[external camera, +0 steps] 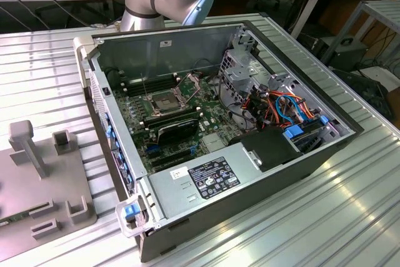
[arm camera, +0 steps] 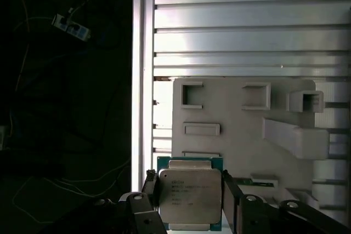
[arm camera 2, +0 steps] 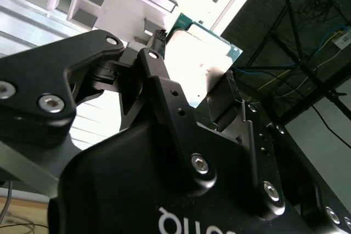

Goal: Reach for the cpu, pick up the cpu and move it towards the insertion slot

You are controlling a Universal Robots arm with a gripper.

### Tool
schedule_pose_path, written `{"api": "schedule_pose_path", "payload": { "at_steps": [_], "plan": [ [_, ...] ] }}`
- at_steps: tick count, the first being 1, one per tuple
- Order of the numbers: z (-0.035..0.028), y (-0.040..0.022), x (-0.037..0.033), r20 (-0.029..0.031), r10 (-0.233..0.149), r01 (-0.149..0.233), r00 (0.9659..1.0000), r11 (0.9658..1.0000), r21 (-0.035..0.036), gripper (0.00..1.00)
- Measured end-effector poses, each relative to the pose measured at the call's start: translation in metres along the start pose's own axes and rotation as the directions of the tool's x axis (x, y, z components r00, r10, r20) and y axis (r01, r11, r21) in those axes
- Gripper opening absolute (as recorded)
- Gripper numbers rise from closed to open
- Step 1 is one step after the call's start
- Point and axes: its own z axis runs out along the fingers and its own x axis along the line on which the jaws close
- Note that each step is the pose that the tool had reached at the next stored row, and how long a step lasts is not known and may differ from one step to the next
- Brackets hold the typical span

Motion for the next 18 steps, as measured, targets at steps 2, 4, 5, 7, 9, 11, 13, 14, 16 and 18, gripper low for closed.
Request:
{"api": "schedule_pose_path", "payload": {
  "at_steps": [2, 4, 5, 7, 9, 11, 13, 14, 16, 18],
  "plan": [
    [-0.0036, 0.0, 0.0004, -0.0003, 0.0, 0.0, 1.0, 1.0, -0.001, 0.55],
    [-0.0068, 0.0001, 0.0007, -0.0013, 0.0, 0.0, 1.0, 1.0, -0.0025, 0.55],
    [-0.0077, 0.0001, 0.0008, -0.0015, 0.0, 0.0, 1.0, 1.0, -0.0032, 0.55],
    [-0.01, 0.0001, 0.001, -0.0021, -0.001, 0.001, 1.0, 1.0, -0.005, 0.55],
    [-0.0138, 0.0002, 0.0015, -0.0032, -0.001, 0.001, 1.0, 1.0, -0.0067, 0.55],
    [-0.0167, 0.0002, 0.0018, -0.0038, -0.001, 0.001, 1.0, 1.0, -0.0079, 0.55],
    [-0.0197, 0.0002, 0.0022, -0.0043, -0.001, 0.001, 1.0, 0.9999, -0.0101, 0.55],
    [-0.0205, 0.0001, 0.0023, -0.0043, -0.001, 0.001, 1.0, 0.9999, -0.0114, 0.55],
    [-0.024, 0.0002, 0.0025, -0.0059, -0.002, 0.001, 1.0, 0.9999, -0.0129, 0.55],
    [-0.0305, 0.0003, 0.0031, -0.0078, -0.001, 0.001, 1.0, 0.9999, -0.0131, 0.55]
  ]
}}
